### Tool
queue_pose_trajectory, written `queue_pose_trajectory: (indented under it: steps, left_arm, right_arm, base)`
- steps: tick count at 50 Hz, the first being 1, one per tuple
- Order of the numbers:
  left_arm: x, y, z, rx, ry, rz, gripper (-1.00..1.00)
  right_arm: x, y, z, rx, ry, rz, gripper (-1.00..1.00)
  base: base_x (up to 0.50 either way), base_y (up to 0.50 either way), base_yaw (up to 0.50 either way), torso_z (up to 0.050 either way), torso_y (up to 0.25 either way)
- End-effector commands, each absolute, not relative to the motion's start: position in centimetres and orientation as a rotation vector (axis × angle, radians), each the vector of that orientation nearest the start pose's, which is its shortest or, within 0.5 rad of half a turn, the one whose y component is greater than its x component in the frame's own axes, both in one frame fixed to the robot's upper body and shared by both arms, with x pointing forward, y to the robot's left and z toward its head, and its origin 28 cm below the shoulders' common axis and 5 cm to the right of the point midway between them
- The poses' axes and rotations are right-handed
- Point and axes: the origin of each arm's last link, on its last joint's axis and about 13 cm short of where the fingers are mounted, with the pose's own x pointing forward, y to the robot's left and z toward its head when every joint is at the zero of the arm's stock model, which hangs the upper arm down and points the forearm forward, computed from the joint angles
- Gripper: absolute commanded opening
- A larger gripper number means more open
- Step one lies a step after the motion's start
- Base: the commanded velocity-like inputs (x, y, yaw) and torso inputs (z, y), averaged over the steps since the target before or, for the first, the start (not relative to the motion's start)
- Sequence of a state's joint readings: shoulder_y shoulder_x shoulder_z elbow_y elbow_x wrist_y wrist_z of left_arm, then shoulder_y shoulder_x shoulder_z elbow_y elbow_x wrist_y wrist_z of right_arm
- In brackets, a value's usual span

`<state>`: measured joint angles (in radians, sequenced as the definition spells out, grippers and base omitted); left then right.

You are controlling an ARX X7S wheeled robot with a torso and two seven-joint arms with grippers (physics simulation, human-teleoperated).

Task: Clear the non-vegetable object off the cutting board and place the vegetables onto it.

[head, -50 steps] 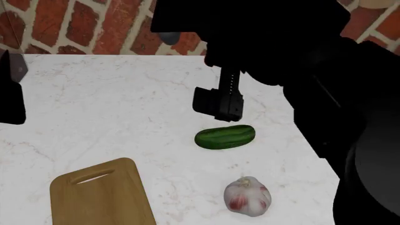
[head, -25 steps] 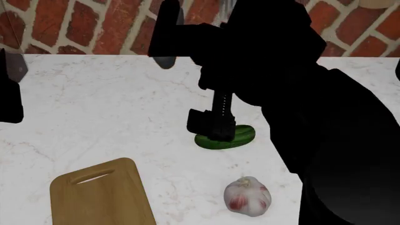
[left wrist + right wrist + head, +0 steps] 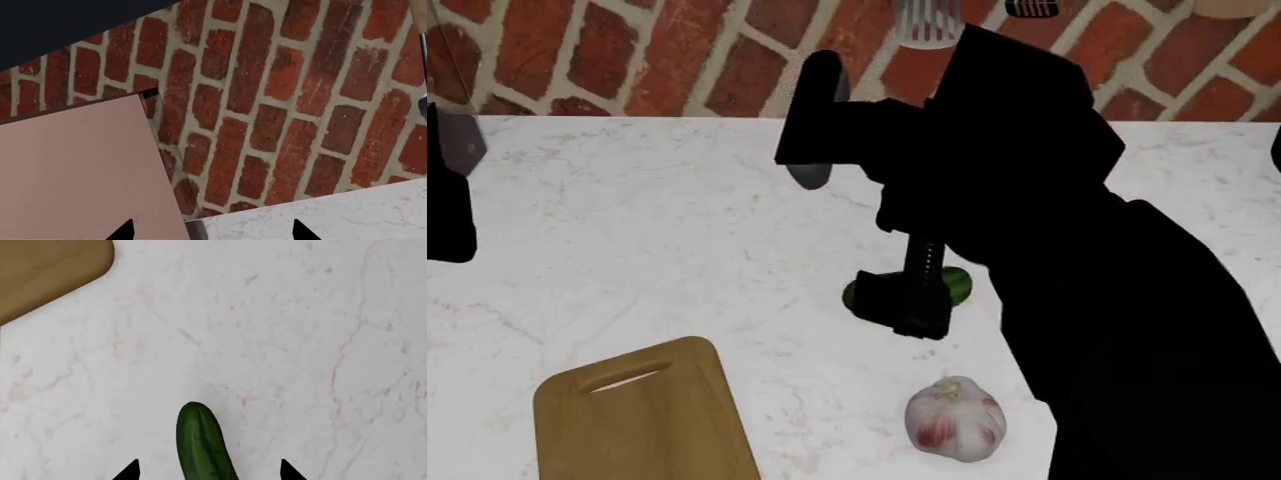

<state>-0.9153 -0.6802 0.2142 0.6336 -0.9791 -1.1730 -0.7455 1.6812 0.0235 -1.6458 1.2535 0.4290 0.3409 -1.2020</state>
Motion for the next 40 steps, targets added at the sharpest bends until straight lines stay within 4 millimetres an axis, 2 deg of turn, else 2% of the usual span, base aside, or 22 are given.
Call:
queue_pose_trajectory:
  steps: [1, 24, 39, 40]
  left_arm:
    - [24.5, 25.5, 27.6, 0.292, -0.169, 0.128, 1.0]
    - [24.5, 25.5, 27.6, 0.306, -0.16, 0.135, 1.0]
    - [24.4, 25.5, 27.7, 0.308, -0.157, 0.141, 1.0]
    - [24.5, 25.5, 27.7, 0.308, -0.158, 0.14, 1.0]
  right_arm:
    - [43.7, -9.7, 30.0, -1.042, 0.811, 1.054, 1.0]
    - [43.8, -10.8, 27.2, -1.012, 0.835, 1.042, 1.0]
    - [43.8, -11.3, 26.9, -1.015, 0.815, 1.015, 1.0]
    - [43.8, -11.3, 27.1, -1.013, 0.818, 1.015, -1.0]
  base:
    - [0.0, 0.0, 0.0, 0.0, 0.0]
    - [0.0, 0.0, 0.0, 0.0, 0.0]
    - [0.0, 0.0, 0.0, 0.0, 0.0]
    - [0.0, 0.0, 0.0, 0.0, 0.0]
